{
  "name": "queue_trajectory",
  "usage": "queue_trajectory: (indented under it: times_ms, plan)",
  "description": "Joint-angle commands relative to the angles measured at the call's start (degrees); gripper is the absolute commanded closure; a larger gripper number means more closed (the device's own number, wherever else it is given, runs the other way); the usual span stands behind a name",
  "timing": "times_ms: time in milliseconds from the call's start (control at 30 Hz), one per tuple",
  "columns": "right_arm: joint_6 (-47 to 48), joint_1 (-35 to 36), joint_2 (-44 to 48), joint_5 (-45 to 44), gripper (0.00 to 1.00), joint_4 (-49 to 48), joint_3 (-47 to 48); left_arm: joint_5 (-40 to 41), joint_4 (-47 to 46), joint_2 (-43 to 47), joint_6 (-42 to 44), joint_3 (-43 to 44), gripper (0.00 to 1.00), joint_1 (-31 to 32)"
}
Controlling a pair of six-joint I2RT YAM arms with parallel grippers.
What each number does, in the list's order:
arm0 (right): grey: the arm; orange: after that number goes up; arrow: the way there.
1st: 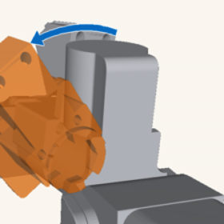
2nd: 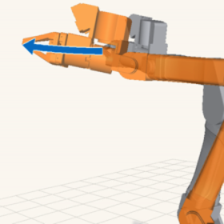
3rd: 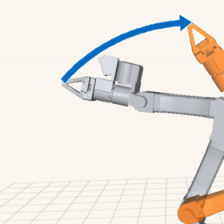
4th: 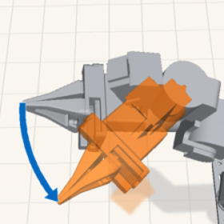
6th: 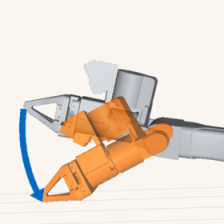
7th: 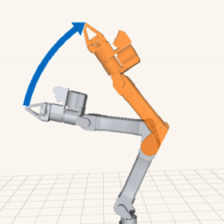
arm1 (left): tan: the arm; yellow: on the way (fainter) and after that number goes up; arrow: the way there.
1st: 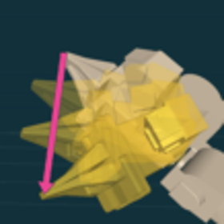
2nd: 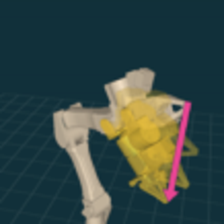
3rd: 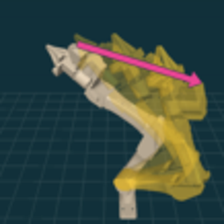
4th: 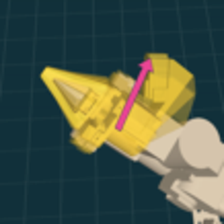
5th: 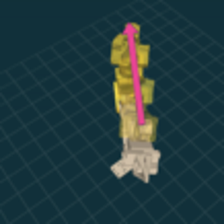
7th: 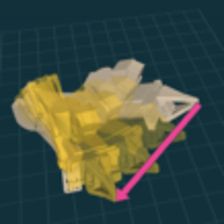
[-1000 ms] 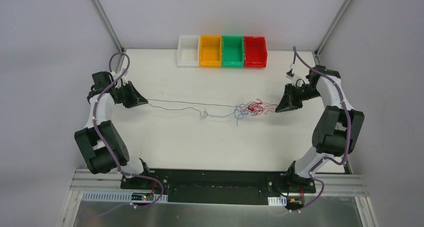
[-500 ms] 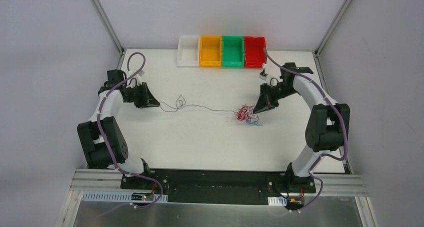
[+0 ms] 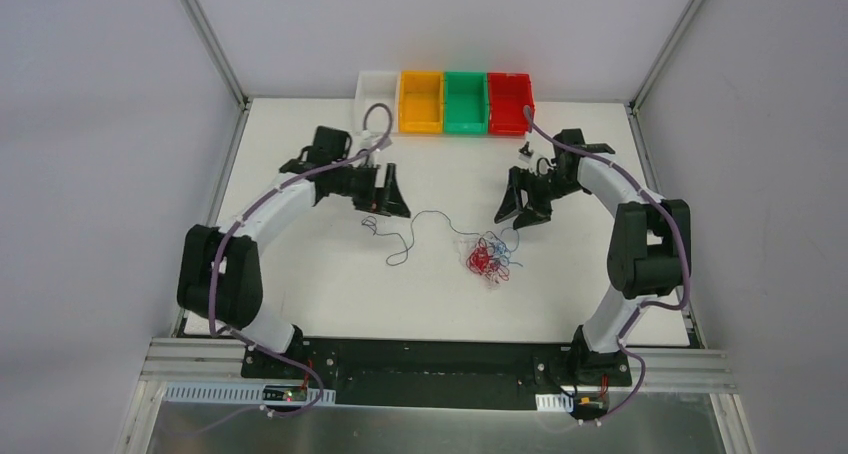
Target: Untangle the cables
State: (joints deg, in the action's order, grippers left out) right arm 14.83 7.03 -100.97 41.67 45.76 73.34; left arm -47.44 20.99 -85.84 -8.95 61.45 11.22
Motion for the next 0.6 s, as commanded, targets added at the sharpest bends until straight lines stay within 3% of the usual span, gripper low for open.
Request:
queue_trajectory:
  times_ms: [0, 200, 467, 533, 567]
  plan:
    - [-1.79, 0.74, -1.05, 1.21, 0.32, 0.34, -1.38, -2.08, -10.72, -9.32, -9.97, 4.32, 0.23, 12.48]
    - [-0.14, 0.79, -0.23, 1.53, 0.30, 0.58, -8.33, -0.47, -27.17, -21.88, -21.92, 4.50, 0.26, 22.00]
    - [-2.99, 2.37, -5.48, 5.31, 0.34, -2.04, -11.83, -1.35, -40.02, -32.53, -32.49, 5.48, 0.29, 28.14]
    - [-3.97, 2.64, -6.47, 7.54, 0.40, -2.99, -11.86, -2.58, -43.85, -33.88, -35.50, 5.22, 0.43, 28.37]
    - [-3.93, 2.57, -6.70, 8.39, 0.47, -2.53, -11.71, -3.32, -44.86, -33.84, -36.59, 5.11, 0.58, 28.36]
